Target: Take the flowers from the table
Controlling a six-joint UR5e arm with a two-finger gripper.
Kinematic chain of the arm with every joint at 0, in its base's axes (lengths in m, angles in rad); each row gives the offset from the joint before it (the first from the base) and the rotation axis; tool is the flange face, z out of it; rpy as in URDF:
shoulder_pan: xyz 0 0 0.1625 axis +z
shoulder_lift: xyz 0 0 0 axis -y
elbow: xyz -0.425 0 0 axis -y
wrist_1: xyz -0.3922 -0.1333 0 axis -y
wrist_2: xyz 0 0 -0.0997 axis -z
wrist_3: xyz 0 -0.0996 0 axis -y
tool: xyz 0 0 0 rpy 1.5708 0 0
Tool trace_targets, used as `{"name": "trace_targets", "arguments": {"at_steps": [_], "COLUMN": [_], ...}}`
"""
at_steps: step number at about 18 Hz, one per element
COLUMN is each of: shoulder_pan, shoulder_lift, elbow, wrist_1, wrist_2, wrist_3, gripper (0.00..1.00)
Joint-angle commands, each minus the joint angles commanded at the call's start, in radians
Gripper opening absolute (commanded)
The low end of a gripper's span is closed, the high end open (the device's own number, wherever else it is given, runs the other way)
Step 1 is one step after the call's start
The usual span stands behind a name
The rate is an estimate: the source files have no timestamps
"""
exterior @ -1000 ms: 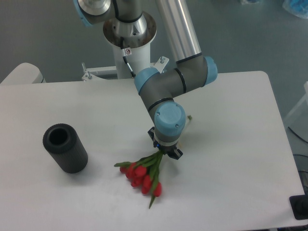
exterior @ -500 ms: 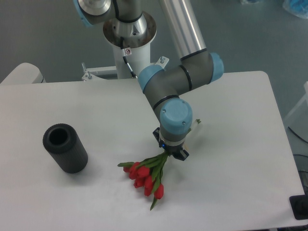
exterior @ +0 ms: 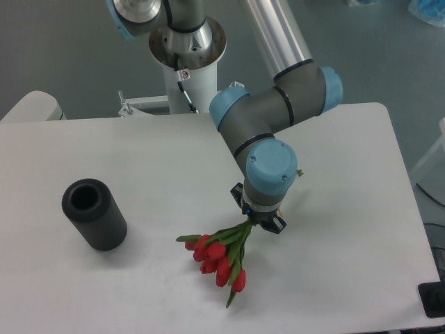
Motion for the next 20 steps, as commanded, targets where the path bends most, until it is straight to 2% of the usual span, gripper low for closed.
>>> {"name": "trace_targets", "arguments": {"at_steps": [2,6,20], "shoulder_pan": [0.017,0.025,0.025], "shoulder_lift": [0.0,0.006,0.006], "elbow": [0.02,0.034,0.035], "wrist_1": [0.0,-0.017,-0.021], "wrist_2": [-0.045,-0.046,-0.039], "wrist_3": [0.008,0.098,0.124], "gripper": [0.04,0.03,0.04]}}
